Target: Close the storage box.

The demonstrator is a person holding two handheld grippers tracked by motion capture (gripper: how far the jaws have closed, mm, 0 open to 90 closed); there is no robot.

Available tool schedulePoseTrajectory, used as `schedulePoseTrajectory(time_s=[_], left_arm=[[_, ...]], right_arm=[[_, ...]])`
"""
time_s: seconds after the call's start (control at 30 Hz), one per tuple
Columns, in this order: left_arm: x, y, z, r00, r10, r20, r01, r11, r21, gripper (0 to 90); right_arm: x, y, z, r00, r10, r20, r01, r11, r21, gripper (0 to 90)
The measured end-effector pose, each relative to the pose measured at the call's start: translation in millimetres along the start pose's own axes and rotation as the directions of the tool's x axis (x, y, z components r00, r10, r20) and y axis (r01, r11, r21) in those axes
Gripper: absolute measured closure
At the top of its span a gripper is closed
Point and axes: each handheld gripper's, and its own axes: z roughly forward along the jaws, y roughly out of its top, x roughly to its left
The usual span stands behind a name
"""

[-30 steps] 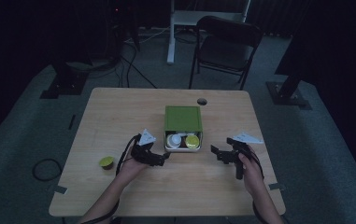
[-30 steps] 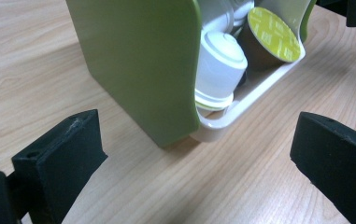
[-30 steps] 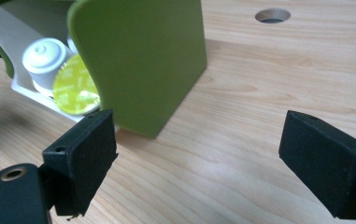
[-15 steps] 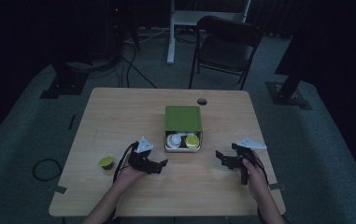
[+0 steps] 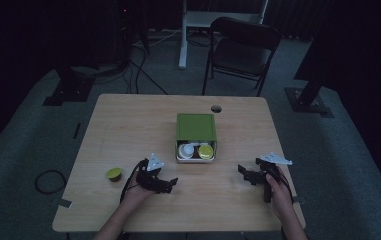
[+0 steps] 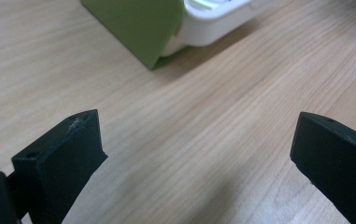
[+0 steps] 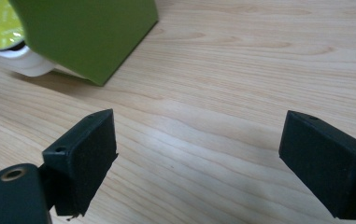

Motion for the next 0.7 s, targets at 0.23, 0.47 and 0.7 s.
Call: schedulePoseTrajectory(time_s=[0.23,0.47,0.7], left_arm=[[-0.6,-7.9,-0.5,0.9996,-0.024,-0.015,0.025,0.9995,0.021,2.8],[2.1,-13.3,-3.3,0.9984,-0.048,-0.032,0.049,0.9983,0.032,2.7],[2.1,-19.9,-6.1,0.9967,-0.067,-0.046,0.069,0.9966,0.045,2.7]], right_arm=[[-4.6,-8.0,-2.7,0.9984,-0.018,0.054,0.017,0.9997,0.019,10.8],[-7.8,-13.5,-5.8,0.9951,0.006,0.099,-0.01,0.9994,0.034,10.8],[-8.5,-17.2,-6.8,0.9847,0.005,0.174,-0.016,0.9979,0.063,10.8]])
